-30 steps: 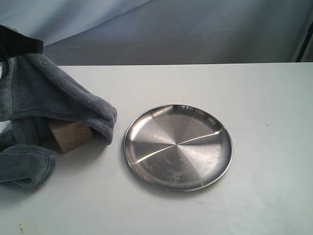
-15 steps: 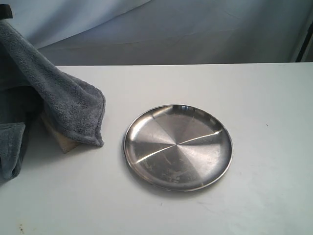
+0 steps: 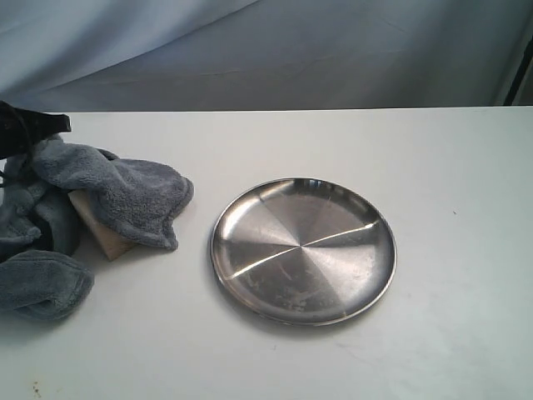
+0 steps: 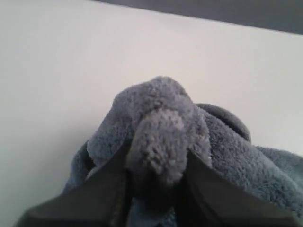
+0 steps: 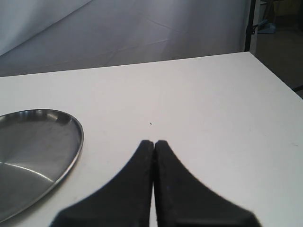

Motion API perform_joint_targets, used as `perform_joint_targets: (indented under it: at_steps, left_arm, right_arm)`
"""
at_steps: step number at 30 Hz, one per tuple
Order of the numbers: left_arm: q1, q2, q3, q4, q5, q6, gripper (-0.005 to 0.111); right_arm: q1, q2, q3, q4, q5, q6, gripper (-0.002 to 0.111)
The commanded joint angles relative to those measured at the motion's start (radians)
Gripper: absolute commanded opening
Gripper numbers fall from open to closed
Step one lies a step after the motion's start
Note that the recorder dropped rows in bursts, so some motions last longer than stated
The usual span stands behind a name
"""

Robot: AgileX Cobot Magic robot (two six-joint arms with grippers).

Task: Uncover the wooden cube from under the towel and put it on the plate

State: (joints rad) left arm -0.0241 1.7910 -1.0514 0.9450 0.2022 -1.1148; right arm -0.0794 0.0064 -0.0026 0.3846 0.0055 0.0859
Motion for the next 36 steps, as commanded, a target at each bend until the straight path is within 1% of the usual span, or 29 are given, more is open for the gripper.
perform_joint_targets:
  at_steps: [1, 2, 3, 4, 5, 8, 9, 10, 13, 16, 19, 22, 25, 28, 31, 33, 36]
  left_arm:
    - [0.003, 0.005, -0.006, -0.030, -0.006, -0.009, 0.068]
    - [0.003, -0.001, -0.006, -0.030, -0.006, -0.006, 0.075]
    - [0.003, -0.013, -0.006, -0.030, 0.002, -0.005, 0.086]
    - [0.003, -0.024, -0.006, -0.030, 0.010, -0.003, 0.091]
    - [0.001, -0.042, -0.006, -0.030, 0.039, -0.003, 0.092]
    - [0.001, -0.106, -0.006, -0.030, 0.111, 0.075, 0.092]
    - [0.001, -0.142, -0.006, -0.036, 0.135, 0.135, 0.092]
    - [0.001, -0.158, -0.006, -0.057, 0.144, 0.167, 0.092]
    - [0.001, -0.216, -0.006, -0.145, 0.172, 0.331, 0.092]
    - [0.001, -0.269, -0.006, -0.309, 0.179, 0.525, 0.091]
    - [-0.017, -0.303, -0.006, -0.487, 0.208, 0.790, 0.083]
    - [-0.075, -0.320, -0.006, -0.587, 0.278, 1.055, 0.073]
    - [-0.158, -0.320, -0.006, -0.626, 0.343, 1.210, 0.066]
    - [-0.253, -0.320, -0.006, -0.626, 0.419, 1.308, 0.065]
    - [-0.336, -0.320, -0.006, -0.626, 0.462, 1.325, 0.067]
    - [-0.369, -0.320, -0.006, -0.626, 0.478, 1.308, 0.072]
    - [-0.396, -0.308, -0.006, -0.626, 0.490, 1.213, 0.079]
  right_arm:
    - [0.000, -0.006, 0.003, 0.005, 0.012, 0.004, 0.003]
    - [0.000, -0.006, 0.003, 0.005, 0.012, 0.004, 0.003]
    - [0.000, -0.006, 0.003, 0.005, 0.012, 0.004, 0.003]
    - [0.000, -0.006, 0.003, 0.005, 0.012, 0.004, 0.003]
    - [0.000, -0.006, 0.003, 0.005, 0.012, 0.004, 0.003]
    - [0.000, -0.006, 0.003, 0.005, 0.012, 0.004, 0.003]
    - [0.000, -0.006, 0.003, 0.005, 0.012, 0.004, 0.003]
    - [0.000, -0.006, 0.003, 0.005, 0.012, 0.004, 0.003]
    - [0.000, -0.006, 0.003, 0.005, 0.012, 0.004, 0.003]
    - [0.000, -0.006, 0.003, 0.005, 0.012, 0.004, 0.003]
    - [0.000, -0.006, 0.003, 0.005, 0.012, 0.004, 0.003]
    - [0.000, -0.006, 0.003, 0.005, 0.012, 0.004, 0.003]
    - [0.000, -0.006, 0.003, 0.005, 0.012, 0.004, 0.003]
    - [0.000, -0.006, 0.003, 0.005, 0.012, 0.004, 0.003]
    - [0.000, -0.006, 0.003, 0.005, 0.012, 0.004, 0.003]
    - [0.000, -0.006, 0.003, 0.005, 0.012, 0.004, 0.003]
    - [0.000, -0.006, 0.003, 0.005, 0.012, 0.004, 0.003]
